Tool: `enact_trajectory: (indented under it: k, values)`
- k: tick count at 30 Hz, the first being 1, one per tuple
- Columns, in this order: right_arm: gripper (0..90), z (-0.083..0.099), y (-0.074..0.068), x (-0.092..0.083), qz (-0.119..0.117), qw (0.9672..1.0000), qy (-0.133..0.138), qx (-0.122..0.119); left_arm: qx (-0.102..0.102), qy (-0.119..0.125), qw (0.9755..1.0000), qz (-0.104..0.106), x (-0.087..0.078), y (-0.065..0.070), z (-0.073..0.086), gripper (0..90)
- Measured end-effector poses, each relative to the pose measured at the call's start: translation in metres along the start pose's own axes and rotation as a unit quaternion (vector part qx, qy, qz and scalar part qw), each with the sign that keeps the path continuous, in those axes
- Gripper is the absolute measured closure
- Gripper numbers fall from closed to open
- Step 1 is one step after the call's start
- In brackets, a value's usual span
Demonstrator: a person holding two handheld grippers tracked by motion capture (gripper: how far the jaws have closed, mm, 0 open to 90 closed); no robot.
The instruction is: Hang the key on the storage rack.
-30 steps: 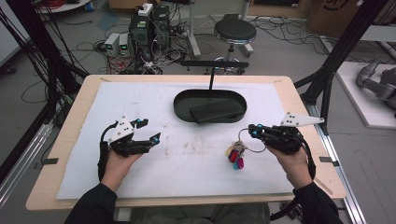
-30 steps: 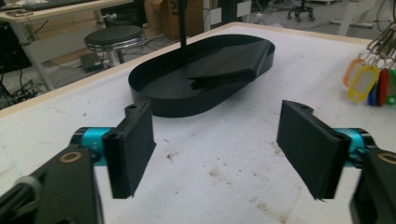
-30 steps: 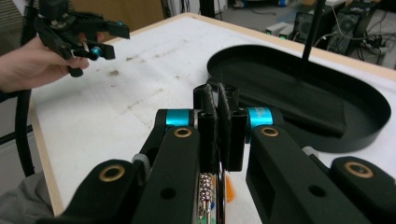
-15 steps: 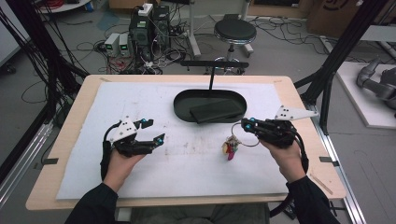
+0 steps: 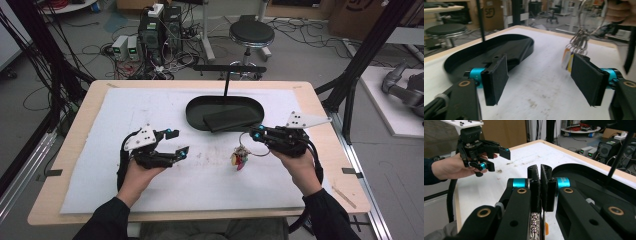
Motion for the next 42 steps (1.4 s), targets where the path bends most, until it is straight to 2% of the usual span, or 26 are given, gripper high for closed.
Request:
enact_trajectory:
  k: [6,10,18,28,34,42]
  values:
    - [87.3,-0.003,-0.007,0.005,-0.017,0.9998,0.003,-0.007,-0.016,0.011,0.9986,0.049,0.016,0.014,-0.014,31.1]
    - [87.3,-0.005,-0.014,0.009,-0.029,0.9995,0.005,-0.012,-0.018,0.006,0.9980,0.060,0.026,0.019,-0.018,27.3]
    - [87.3,-0.007,-0.024,0.015,-0.048,0.9986,0.004,-0.022,-0.012,0.005,0.9962,0.086,0.041,0.033,-0.027,27.5]
    - [87.3,-0.009,-0.037,0.023,-0.075,0.9967,-0.001,-0.030,-0.010,-0.002,0.9921,0.125,0.059,0.048,-0.033,34.5]
    - [87.3,-0.009,-0.043,0.026,-0.089,0.9952,0.000,-0.040,-0.009,-0.002,0.9906,0.136,0.067,0.053,-0.037,39.9]
    - [87.3,-0.008,-0.046,0.027,-0.098,0.9942,-0.004,-0.044,0.000,-0.009,0.9904,0.138,0.073,0.055,-0.036,50.7]
Point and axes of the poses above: each handheld gripper's, and its own axes: x roughly forward along the jaws, z roughly out of its underside, y roughly to its right, the point moved 9 cm from there along x, roughly forward along the jaws, and after that the axes turned 6 degrees about z, right-handed, at the moved point
